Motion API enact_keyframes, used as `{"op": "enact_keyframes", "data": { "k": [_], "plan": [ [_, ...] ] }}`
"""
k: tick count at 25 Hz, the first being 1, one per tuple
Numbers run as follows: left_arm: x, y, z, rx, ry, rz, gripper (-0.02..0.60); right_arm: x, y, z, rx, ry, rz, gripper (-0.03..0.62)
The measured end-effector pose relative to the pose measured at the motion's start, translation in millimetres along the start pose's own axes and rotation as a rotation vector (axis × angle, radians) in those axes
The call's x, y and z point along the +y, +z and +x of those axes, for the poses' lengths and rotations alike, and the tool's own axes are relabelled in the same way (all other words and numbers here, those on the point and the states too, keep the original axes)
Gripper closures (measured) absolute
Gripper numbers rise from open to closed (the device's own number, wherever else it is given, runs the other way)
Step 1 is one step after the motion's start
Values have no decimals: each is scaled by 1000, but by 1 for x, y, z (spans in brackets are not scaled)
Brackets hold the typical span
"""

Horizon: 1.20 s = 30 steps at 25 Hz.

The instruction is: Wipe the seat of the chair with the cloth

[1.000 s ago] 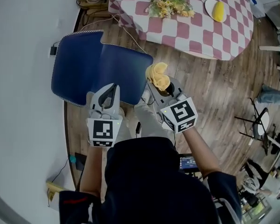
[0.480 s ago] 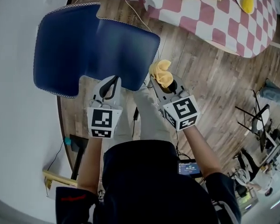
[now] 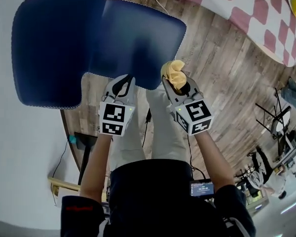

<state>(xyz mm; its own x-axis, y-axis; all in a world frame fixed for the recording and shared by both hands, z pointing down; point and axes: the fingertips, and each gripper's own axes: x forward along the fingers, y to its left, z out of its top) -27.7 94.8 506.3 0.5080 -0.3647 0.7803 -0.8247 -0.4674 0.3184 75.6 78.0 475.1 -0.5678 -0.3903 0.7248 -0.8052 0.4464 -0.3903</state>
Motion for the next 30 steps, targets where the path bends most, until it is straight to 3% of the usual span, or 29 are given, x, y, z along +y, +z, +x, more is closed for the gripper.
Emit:
{"op": "enact_keyframes", "data": {
  "k": [4, 7, 11, 15, 19, 25, 30],
  "plan": [
    [24, -30, 27, 53, -9, -48, 553, -20, -19, 29, 27, -46, 26, 543],
    [38, -46, 49, 80, -26, -78, 462, -34, -37, 50, 71, -77, 40, 543],
    [58, -64, 77, 113, 2, -46, 406, -46, -58, 74, 103, -86, 82, 543],
    [77, -80, 103, 152, 26, -23, 280, -47, -75, 93, 131, -75, 91, 543],
    [101, -79, 123, 144, 83, -1, 253, -52, -85, 110, 154, -71, 75, 543],
    [116, -77, 138, 175, 95, 63, 244, -60, -88, 121, 152, -91, 96, 543],
    [117, -80, 145, 145, 133, 74, 245, -73, -90, 126, 143, -113, 106, 543]
  ]
}}
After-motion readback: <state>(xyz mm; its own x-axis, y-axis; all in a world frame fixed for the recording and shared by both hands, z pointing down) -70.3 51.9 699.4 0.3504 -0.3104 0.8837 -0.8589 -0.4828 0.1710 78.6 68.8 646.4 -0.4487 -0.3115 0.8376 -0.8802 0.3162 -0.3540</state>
